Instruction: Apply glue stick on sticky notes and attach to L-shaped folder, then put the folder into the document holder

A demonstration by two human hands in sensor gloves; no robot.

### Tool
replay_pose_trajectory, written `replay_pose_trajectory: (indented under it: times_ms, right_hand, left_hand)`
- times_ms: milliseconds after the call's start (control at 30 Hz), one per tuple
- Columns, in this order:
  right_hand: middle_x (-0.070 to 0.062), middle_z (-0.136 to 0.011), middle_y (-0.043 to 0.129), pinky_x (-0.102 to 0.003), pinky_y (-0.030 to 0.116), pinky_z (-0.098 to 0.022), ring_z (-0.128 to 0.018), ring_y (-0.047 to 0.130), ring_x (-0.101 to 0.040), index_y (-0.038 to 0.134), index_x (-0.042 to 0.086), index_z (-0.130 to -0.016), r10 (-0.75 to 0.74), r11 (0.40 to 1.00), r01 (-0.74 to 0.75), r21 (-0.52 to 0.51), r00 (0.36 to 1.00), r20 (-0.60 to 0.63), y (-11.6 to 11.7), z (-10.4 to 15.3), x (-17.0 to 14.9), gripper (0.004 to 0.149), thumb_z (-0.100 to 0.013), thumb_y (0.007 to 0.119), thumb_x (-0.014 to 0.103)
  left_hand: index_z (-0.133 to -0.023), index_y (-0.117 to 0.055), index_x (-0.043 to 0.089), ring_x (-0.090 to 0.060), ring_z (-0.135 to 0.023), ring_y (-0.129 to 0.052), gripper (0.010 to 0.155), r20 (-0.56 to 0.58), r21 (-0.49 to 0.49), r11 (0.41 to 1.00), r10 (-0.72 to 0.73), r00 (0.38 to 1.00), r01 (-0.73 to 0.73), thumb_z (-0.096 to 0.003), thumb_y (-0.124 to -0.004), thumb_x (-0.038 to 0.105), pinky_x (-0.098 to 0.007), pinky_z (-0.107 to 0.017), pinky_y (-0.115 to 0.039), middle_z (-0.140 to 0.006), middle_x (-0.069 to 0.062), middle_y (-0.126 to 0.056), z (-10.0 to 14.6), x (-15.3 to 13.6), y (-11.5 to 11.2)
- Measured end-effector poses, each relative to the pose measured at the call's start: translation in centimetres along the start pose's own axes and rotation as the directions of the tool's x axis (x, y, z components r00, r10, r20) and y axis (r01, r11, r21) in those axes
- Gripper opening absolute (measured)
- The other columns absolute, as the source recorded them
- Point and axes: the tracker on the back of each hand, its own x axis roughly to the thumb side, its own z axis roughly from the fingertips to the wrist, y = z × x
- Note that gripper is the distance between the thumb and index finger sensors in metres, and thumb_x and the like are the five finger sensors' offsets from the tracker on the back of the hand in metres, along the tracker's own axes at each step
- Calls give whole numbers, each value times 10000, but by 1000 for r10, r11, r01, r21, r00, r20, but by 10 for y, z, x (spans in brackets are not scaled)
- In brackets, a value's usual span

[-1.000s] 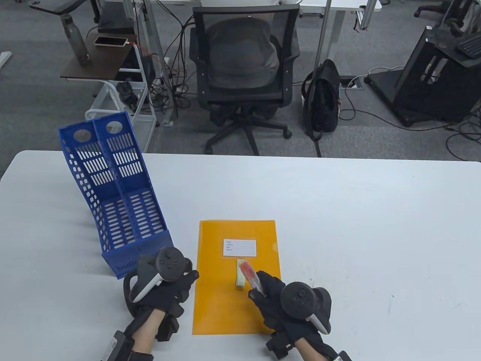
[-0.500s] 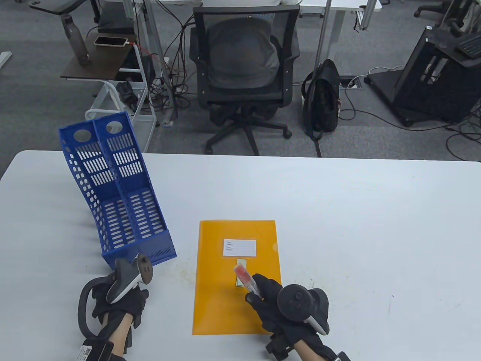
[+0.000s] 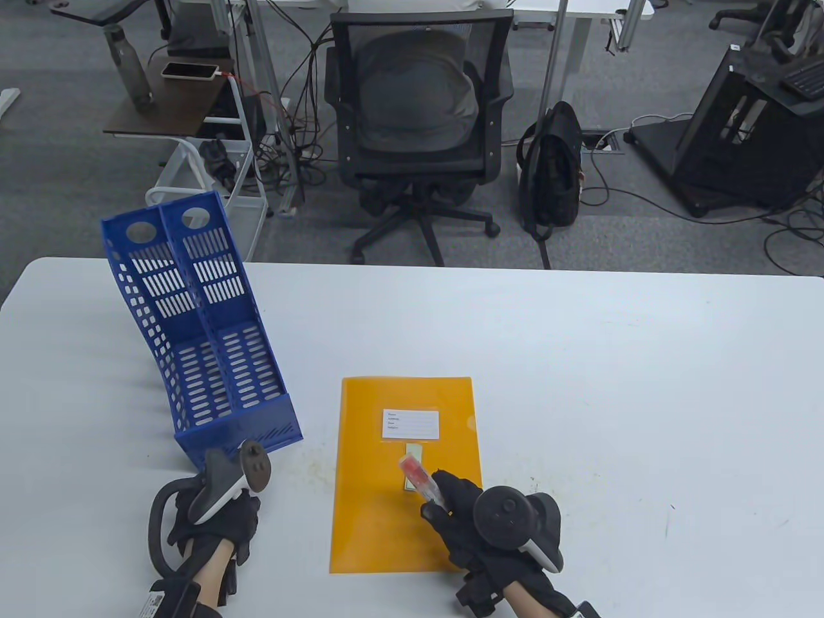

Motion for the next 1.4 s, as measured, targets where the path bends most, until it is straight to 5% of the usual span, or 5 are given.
replay_pose_trajectory:
  times_ms: [467,767,967,1200,1400]
  right_hand:
    - [-247,-736,917,-449,874,-254,-395,1006,-308,769,-46,-916,15,1000,-15,6,1000,-15,0,-1,-1,634,-451,833,380]
    - [-239,-771,895,-445,876,-261,-406,1004,-296,759,-2,-944,-53,998,54,-41,998,36,-3,-2,0,627,-446,830,373]
    - [-237,-767,897,-444,877,-261,-404,1004,-293,766,9,-946,-37,999,38,-22,997,67,0,-1,5,624,-444,830,375]
    - [-244,-707,913,-423,880,-245,-361,995,-257,804,31,-930,22,1000,-22,-10,997,71,-1,-2,7,623,-429,855,398]
    - [-231,-702,916,-418,883,-248,-366,996,-251,822,35,-919,102,995,-102,-6,989,106,2,-3,11,619,-424,859,405]
  left_hand:
    - [-1005,-693,177,-268,-683,-922,563,421,28,922,340,841,-386,-510,-702,444,-573,-652,-678,-789,-77,-915,30,76,52]
    - [-1020,-679,156,-256,-644,-902,563,496,-302,590,768,405,-749,-538,-599,435,-577,-645,-665,-740,-82,-901,25,99,34]
    - [-1021,-673,148,-258,-651,-899,568,470,-391,437,852,232,-810,-540,-586,437,-581,-648,-657,-744,-78,-897,19,101,17]
    - [-1006,-721,214,-294,-733,-886,541,475,-412,415,858,197,-811,-523,-722,458,-601,-678,-627,-811,-70,-897,14,93,6]
    - [-983,-759,242,-293,-739,-903,522,539,-285,546,771,340,-788,-507,-760,457,-599,-676,-643,-815,-70,-915,21,90,8]
